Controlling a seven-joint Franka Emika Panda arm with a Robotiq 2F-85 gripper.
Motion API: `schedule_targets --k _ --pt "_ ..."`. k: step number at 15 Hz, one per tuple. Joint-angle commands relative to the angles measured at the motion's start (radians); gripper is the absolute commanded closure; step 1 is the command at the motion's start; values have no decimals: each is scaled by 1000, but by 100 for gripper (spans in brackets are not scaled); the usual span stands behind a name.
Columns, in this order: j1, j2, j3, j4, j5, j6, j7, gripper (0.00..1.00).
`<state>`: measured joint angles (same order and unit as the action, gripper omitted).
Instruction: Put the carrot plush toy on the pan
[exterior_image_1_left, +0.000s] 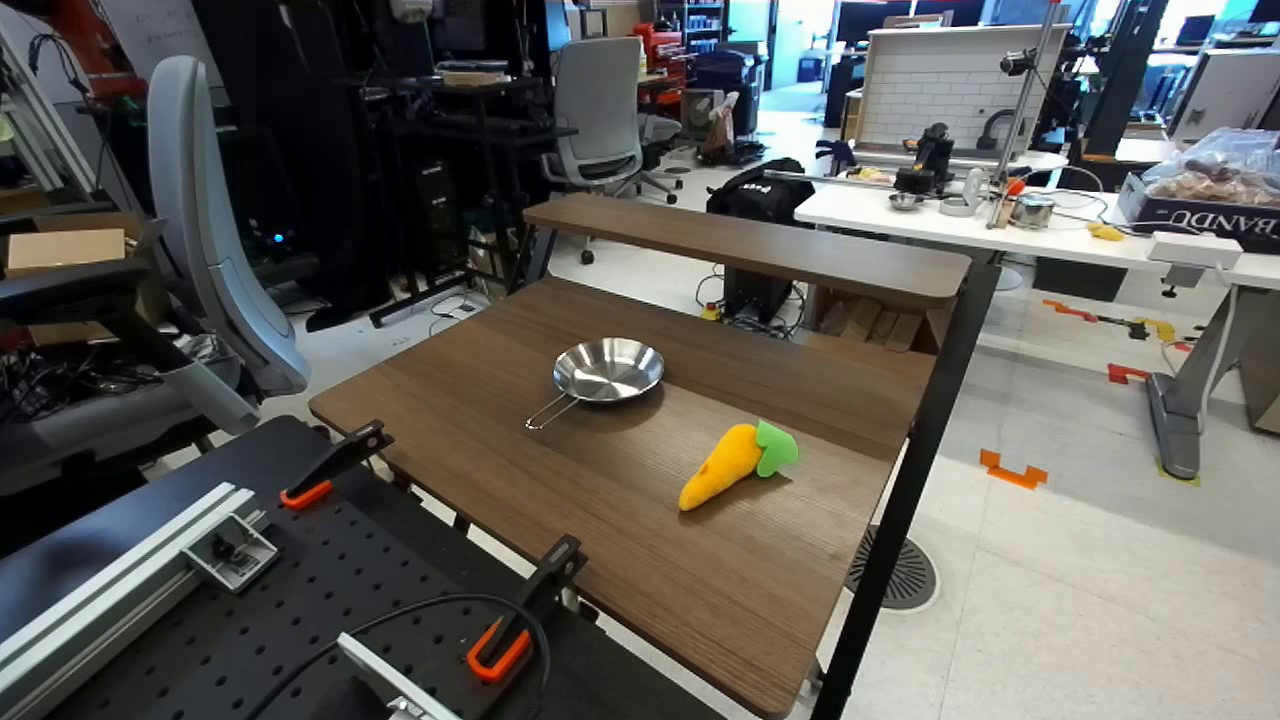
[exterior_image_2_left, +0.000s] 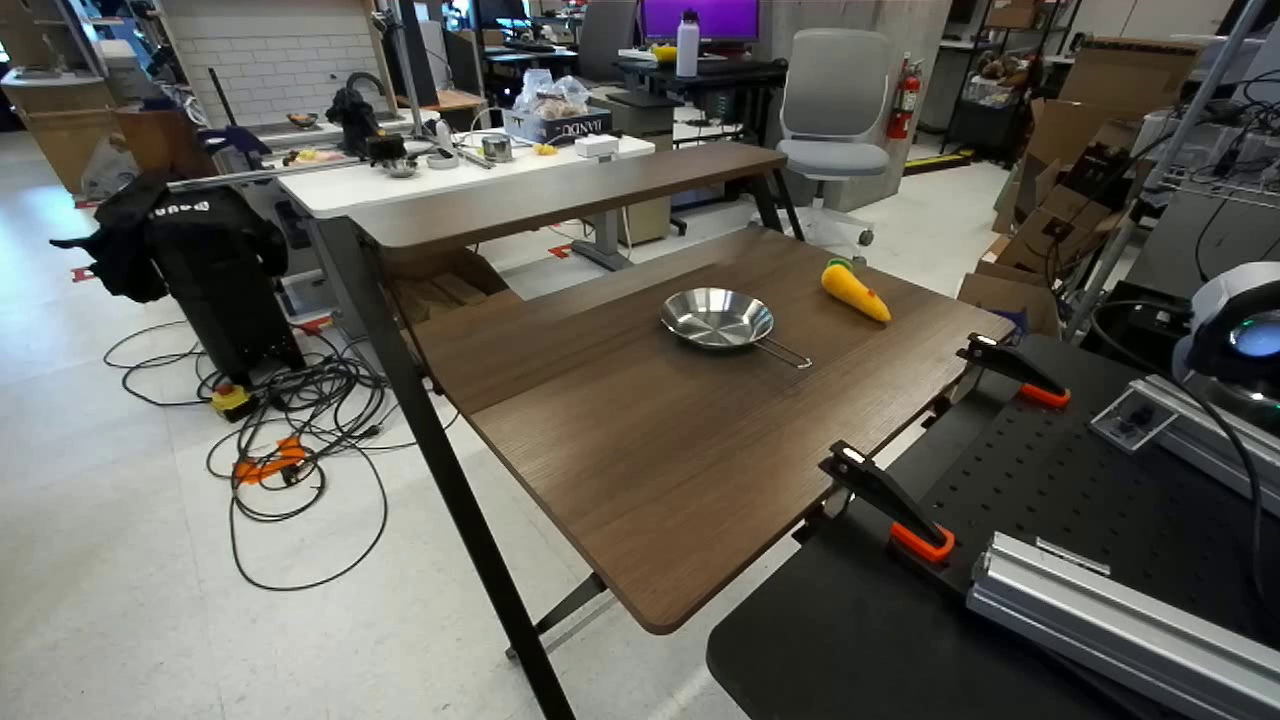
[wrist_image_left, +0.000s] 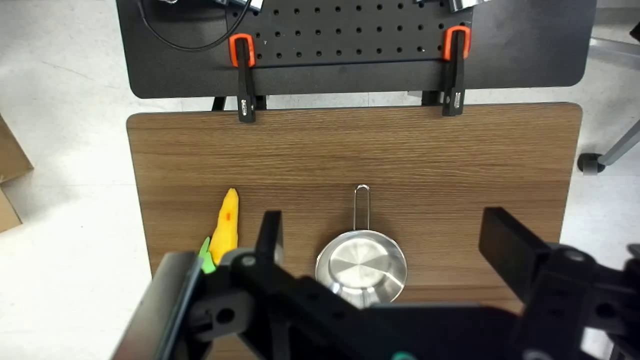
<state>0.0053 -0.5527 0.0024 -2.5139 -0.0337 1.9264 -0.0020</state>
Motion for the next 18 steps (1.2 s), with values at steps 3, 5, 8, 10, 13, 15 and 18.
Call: schedule_targets --k 3,5,8,10,13,15,18 --pt "-26 105 -18 16 -23 74 -8 0" --pt "-35 147 -28 21 -28 108 -15 0" --pt "-54 217 -42 31 -48 165 -20 0" --pt "-67 267 -52 40 -64 201 -23 0" --pt "-87 347 -72 58 -93 264 -32 0" --pt "-100 403 -86 77 -107 302 -45 0" --pt "-114 485 -107 105 -126 364 -70 0"
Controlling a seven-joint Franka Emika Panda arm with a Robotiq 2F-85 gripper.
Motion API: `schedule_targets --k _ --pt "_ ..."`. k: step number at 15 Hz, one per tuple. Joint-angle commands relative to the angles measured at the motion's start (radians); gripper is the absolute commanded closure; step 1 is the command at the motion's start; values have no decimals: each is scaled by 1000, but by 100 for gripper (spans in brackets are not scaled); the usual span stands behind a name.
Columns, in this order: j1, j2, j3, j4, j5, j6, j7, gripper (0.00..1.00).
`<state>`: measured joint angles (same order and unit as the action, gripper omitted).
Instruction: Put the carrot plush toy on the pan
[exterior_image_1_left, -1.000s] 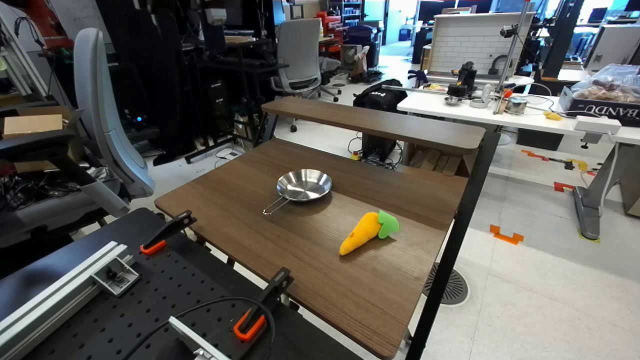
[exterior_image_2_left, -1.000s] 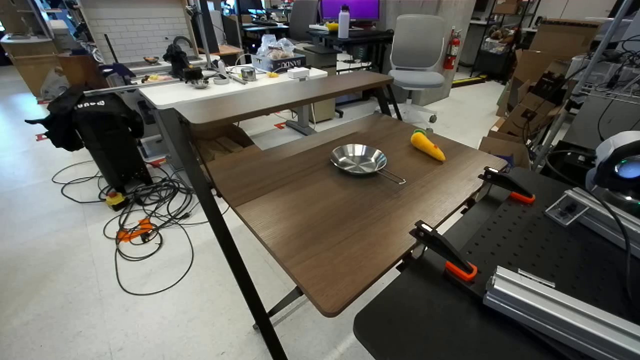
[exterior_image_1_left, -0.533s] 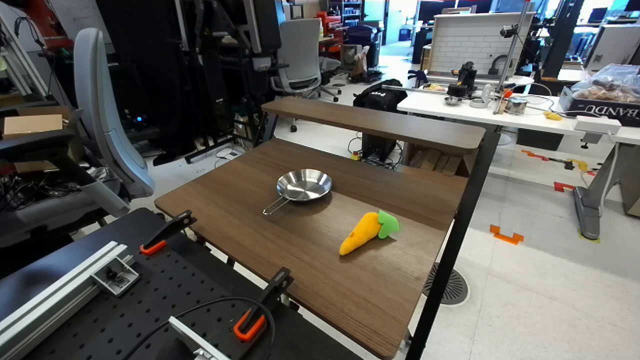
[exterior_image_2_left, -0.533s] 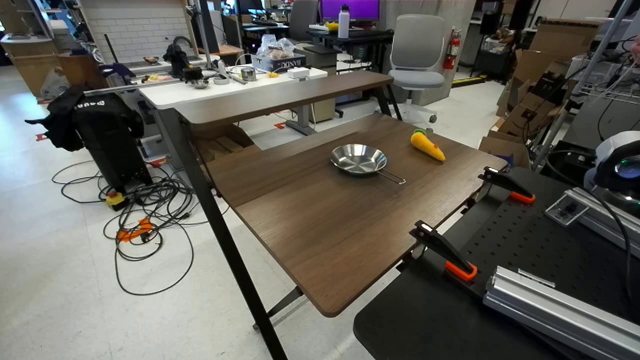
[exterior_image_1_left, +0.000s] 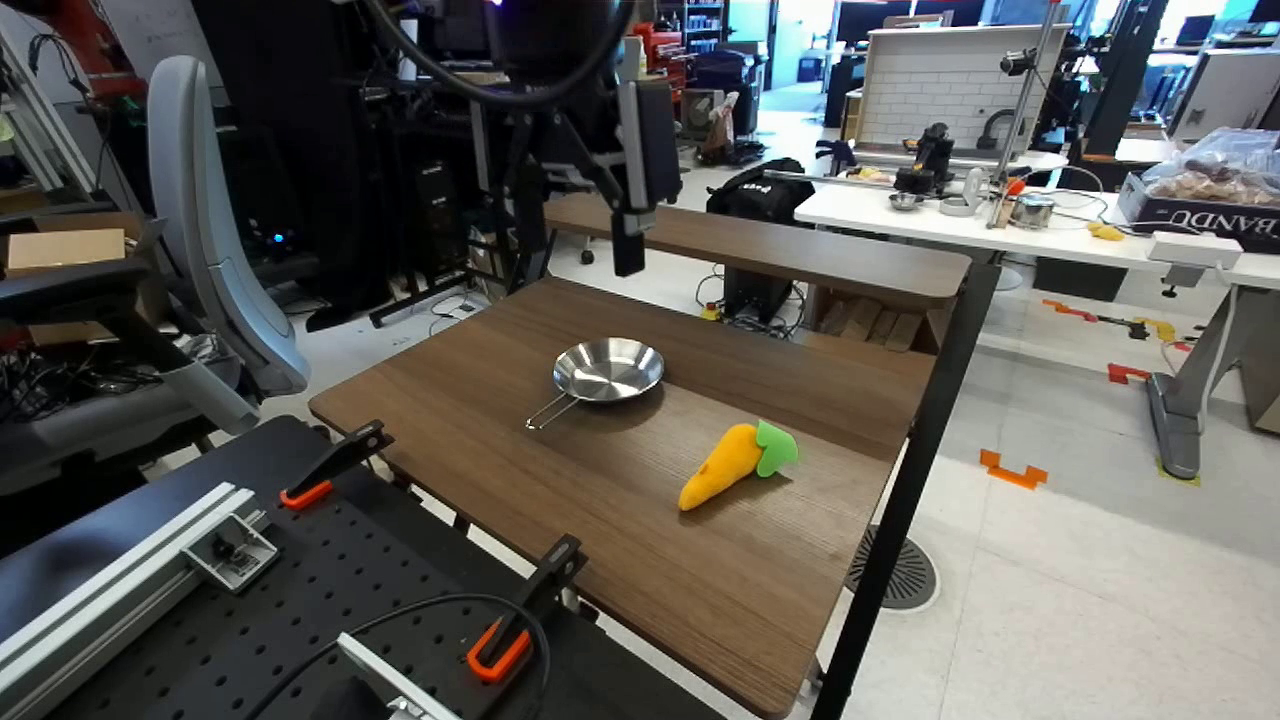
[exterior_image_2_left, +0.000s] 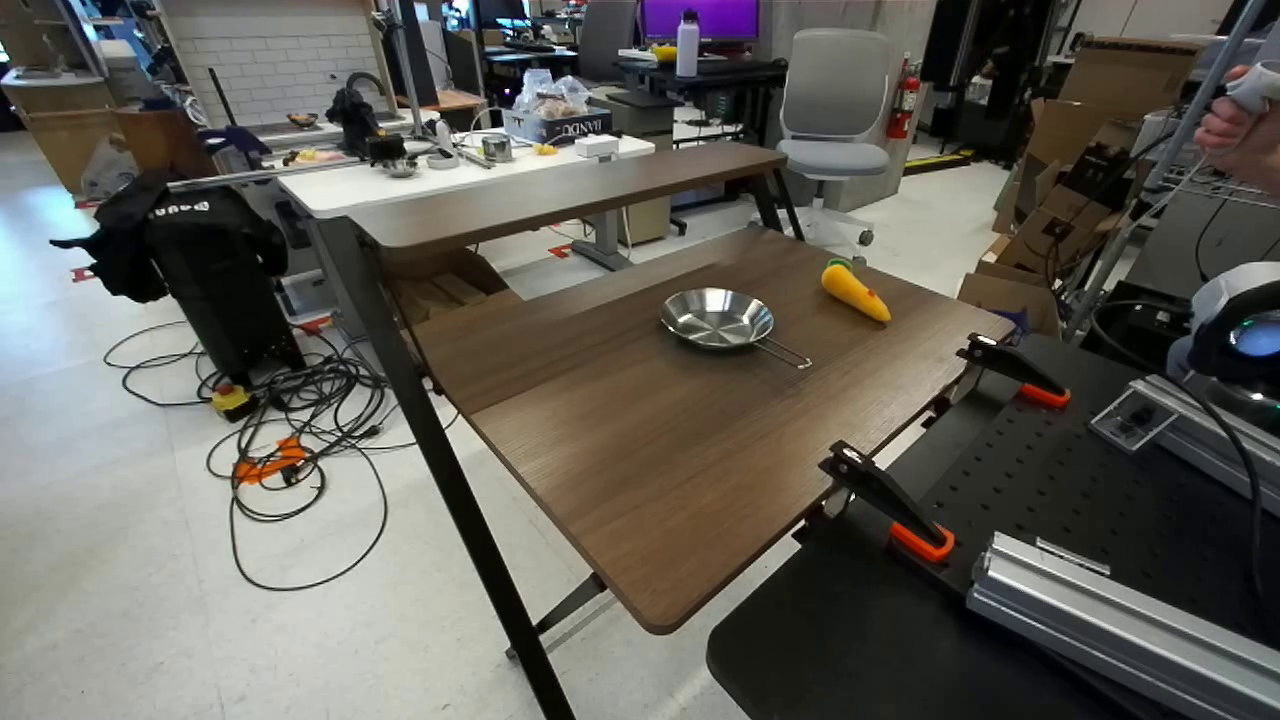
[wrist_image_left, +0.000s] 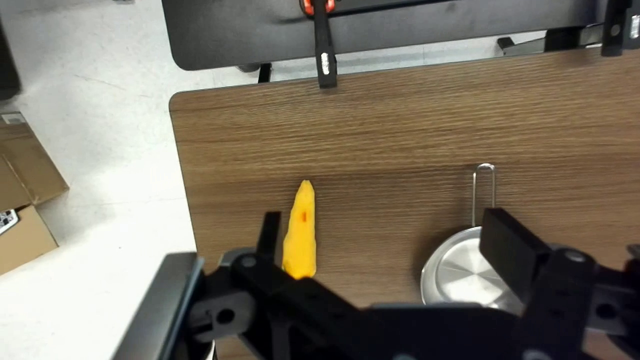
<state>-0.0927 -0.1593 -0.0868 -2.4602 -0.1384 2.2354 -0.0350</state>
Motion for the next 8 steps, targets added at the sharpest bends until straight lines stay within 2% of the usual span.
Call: schedule_targets --k 1,8 --pt "-21 117 -24 60 -27 76 -46 0" --pt "-52 279 -61 118 -48 222 -111 0"
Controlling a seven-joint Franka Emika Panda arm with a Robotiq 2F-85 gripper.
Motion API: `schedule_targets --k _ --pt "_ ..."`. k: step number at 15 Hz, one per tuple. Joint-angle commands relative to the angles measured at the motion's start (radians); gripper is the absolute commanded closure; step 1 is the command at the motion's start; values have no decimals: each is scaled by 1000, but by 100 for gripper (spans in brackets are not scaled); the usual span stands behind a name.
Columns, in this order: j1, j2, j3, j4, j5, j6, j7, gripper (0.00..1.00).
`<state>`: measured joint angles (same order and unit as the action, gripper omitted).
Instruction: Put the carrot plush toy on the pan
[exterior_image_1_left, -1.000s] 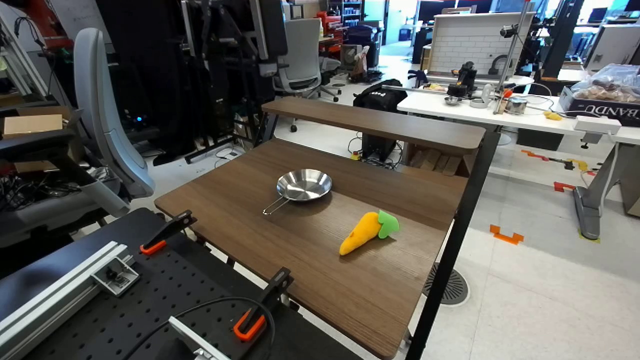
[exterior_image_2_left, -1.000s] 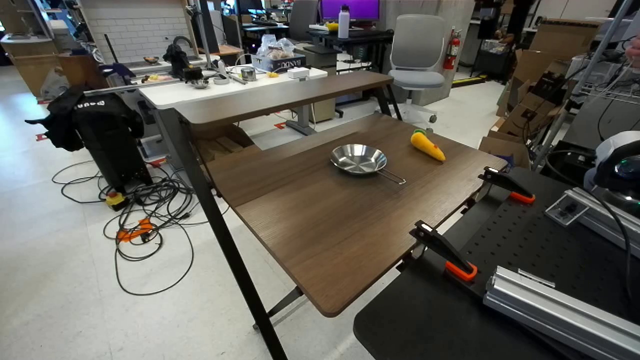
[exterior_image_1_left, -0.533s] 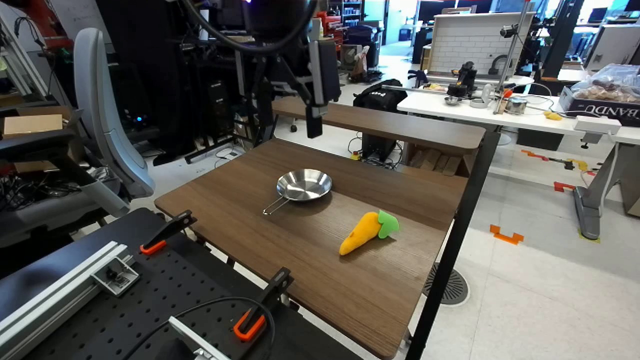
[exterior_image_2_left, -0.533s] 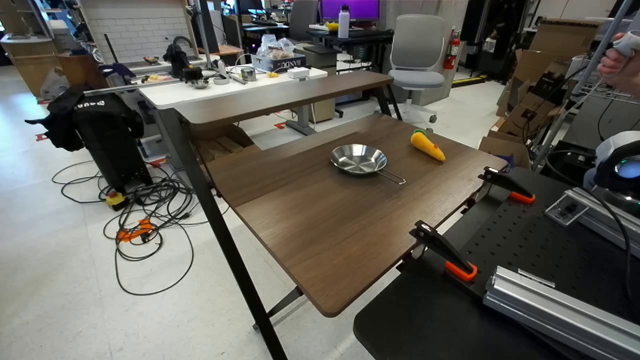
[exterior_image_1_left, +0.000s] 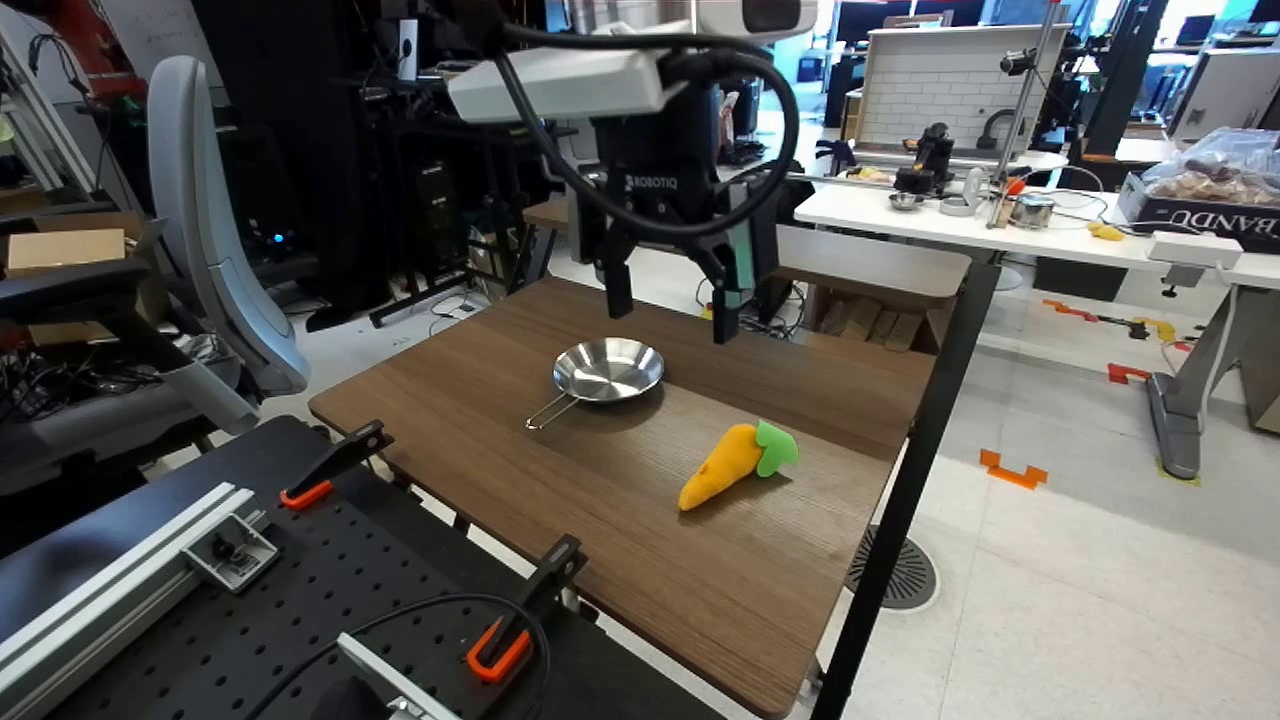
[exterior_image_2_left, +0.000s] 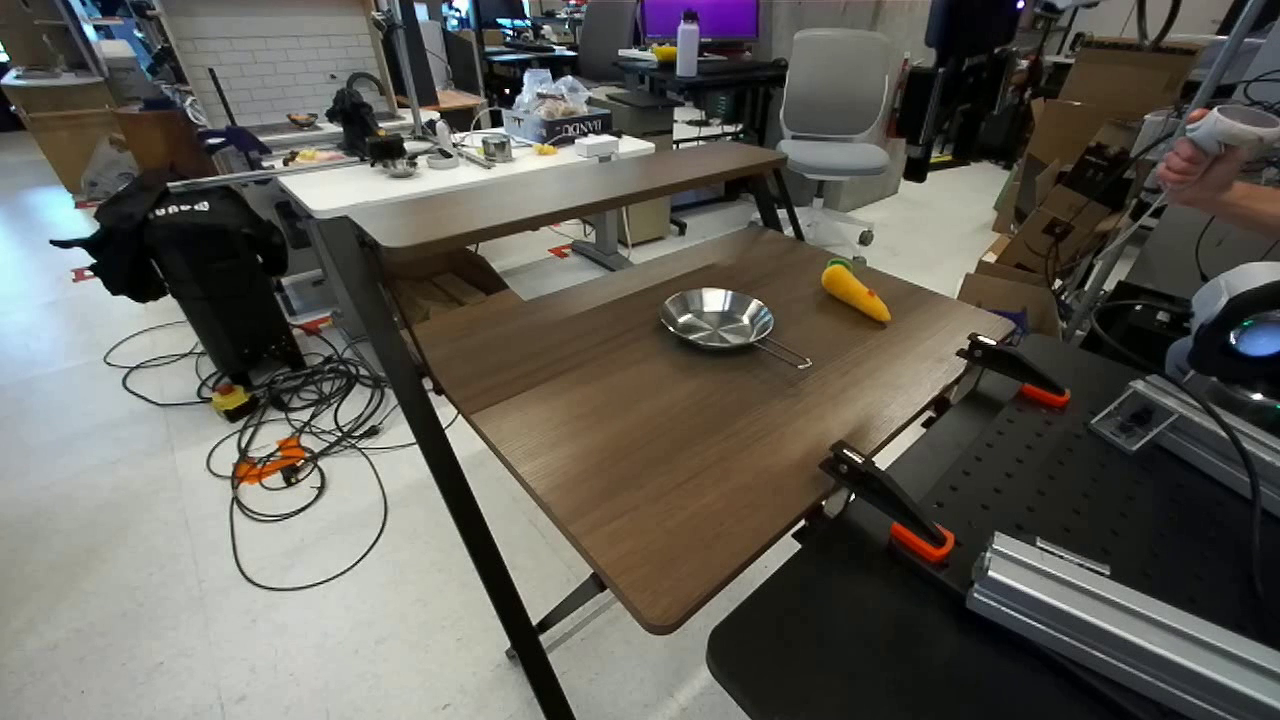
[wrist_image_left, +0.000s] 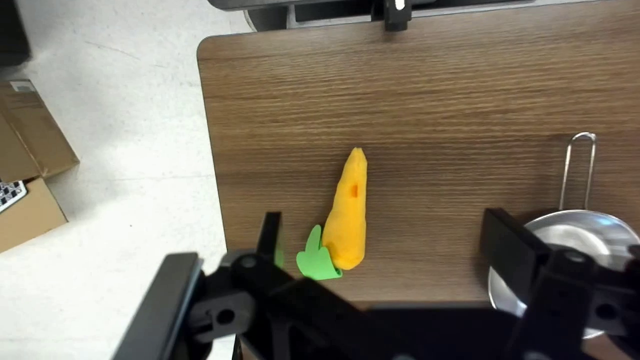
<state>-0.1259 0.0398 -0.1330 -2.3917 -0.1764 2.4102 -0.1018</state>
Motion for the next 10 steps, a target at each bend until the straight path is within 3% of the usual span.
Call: schedule_targets --k 1,10 --pt "-23 100 -18 59 -6 57 -53 0" --pt "-63 297 -7 149 47 195 -101 0"
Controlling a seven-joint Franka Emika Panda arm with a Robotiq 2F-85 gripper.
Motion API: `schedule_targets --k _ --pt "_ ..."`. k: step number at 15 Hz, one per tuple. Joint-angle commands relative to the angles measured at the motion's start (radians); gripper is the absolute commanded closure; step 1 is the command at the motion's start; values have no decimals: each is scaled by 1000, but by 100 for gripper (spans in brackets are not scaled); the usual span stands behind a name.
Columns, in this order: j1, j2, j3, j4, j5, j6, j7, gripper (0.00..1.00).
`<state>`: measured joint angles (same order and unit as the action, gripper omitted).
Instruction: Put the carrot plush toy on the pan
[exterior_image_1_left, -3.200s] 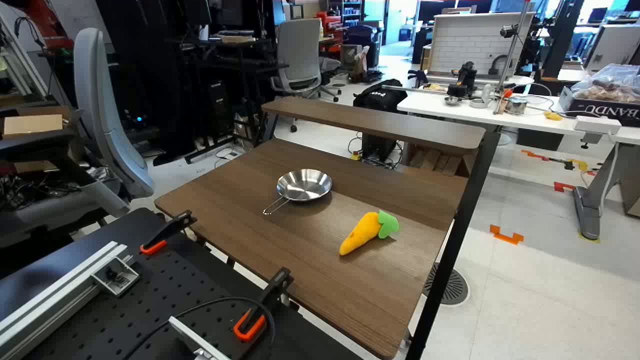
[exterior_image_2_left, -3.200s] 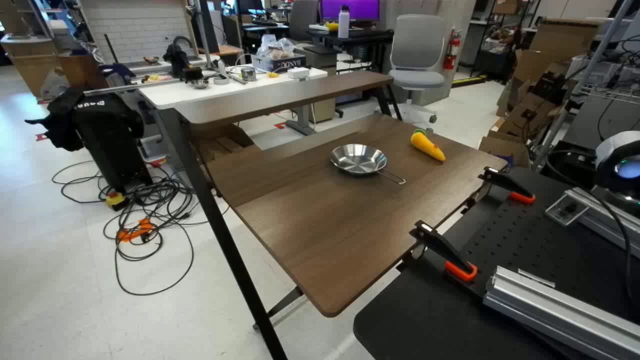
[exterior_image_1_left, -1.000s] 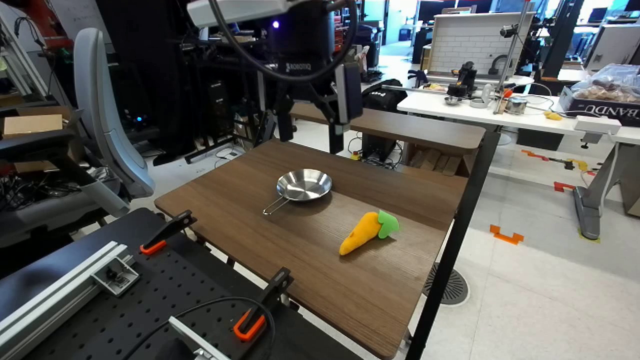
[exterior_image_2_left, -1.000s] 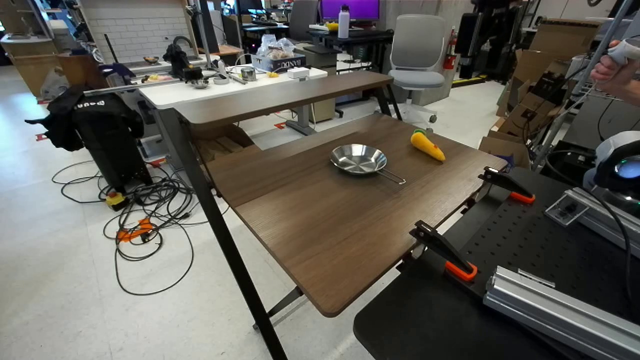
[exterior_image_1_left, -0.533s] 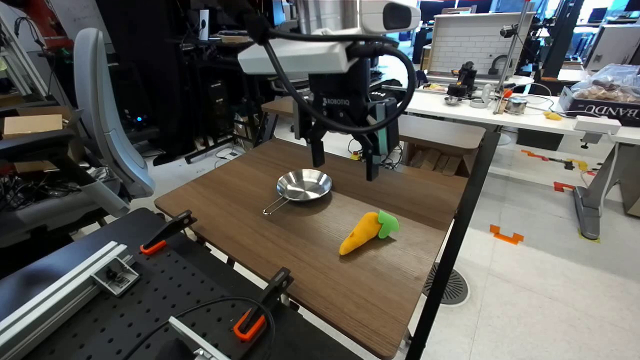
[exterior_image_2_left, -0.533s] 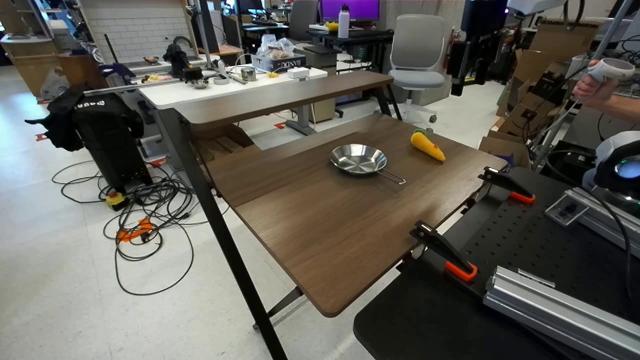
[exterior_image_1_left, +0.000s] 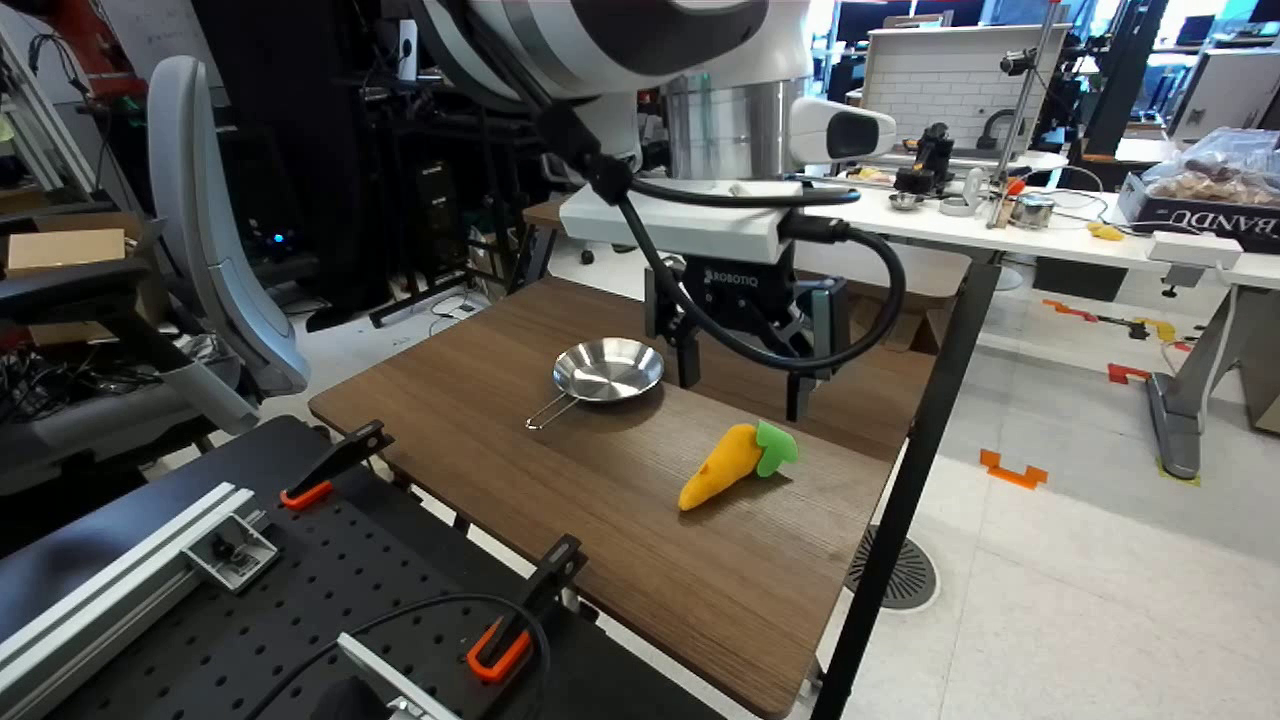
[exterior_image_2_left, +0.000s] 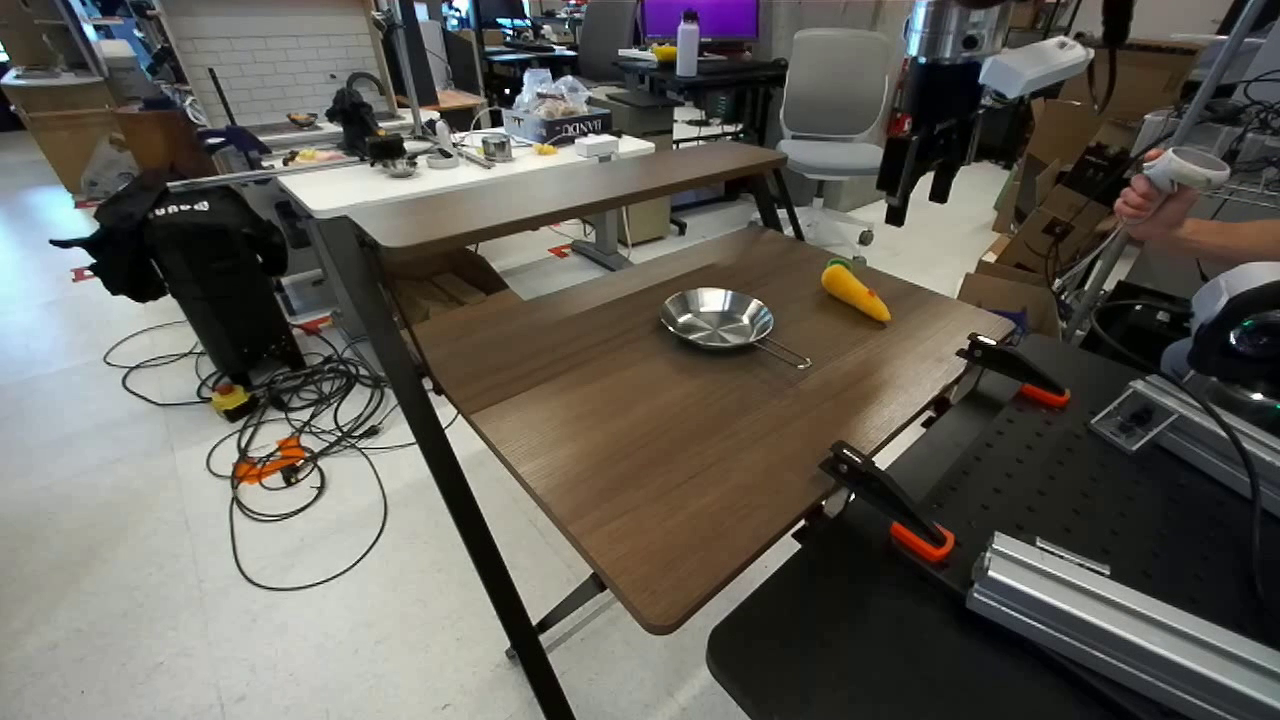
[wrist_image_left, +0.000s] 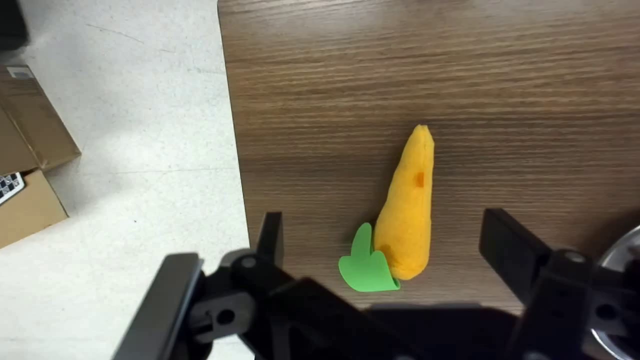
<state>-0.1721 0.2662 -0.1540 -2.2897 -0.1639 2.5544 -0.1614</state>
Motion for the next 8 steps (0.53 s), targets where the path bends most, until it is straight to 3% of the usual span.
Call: schedule_targets --k 1,8 --pt "-18 93 18 58 39 64 -40 0" --pt "-13 227 38 122 35 109 -28 0"
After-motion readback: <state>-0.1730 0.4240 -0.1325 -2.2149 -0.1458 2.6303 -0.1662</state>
